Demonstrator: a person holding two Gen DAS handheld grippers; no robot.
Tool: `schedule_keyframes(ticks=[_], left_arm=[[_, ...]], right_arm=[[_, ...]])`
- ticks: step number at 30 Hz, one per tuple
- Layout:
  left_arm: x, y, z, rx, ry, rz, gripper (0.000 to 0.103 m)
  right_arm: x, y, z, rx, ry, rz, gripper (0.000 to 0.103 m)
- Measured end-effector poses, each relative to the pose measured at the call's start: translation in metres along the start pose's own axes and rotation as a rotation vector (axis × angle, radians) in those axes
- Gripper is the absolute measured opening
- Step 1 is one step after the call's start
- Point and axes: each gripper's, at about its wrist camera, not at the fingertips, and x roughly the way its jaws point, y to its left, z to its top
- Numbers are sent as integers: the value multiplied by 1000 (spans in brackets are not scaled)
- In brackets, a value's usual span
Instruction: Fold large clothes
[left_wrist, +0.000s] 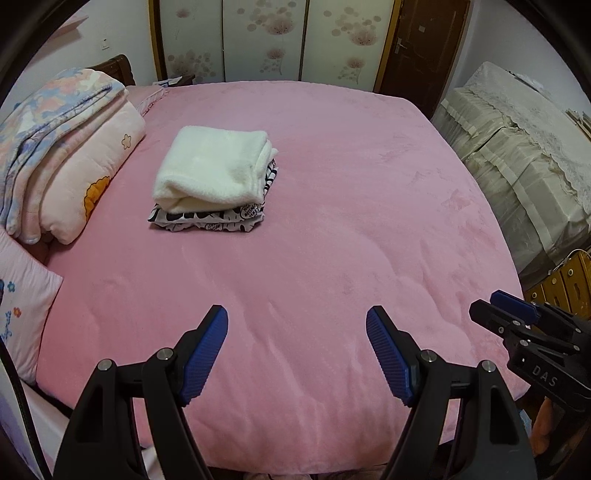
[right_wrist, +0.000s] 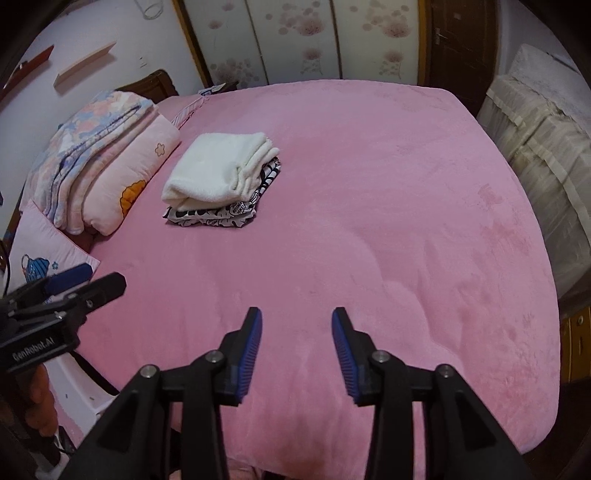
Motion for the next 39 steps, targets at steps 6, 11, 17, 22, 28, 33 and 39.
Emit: schedule_keyframes(ticks=[6,11,17,22,28,33,39], left_arm=[[-12,-28,-21,-30,-42,23,76],[-16,-47,-31,-38,-57,46,76],[-12,-61,-35,-27,-37,35,76],[-10,-67,-37,-16,-27,38,76],[-8,-70,-39,-13,-11,47,76],[-7,-75,-41,-1,0,54,76],[-5,-76,-44,-6,13,60,76]], right_arm=[[-23,-16,-27,82,-10,-7,45],[-33,-20,-37,54,-31,-44,45],[-34,-21,-45,28,-26,-31,45],[-34,-22,-45,24,-19,-32,45],[-31,-22,-44,23,-9,-17,45],[-26,-20,-41,19,7,-1,45],[-22,-19,-43,23,26,8,45]])
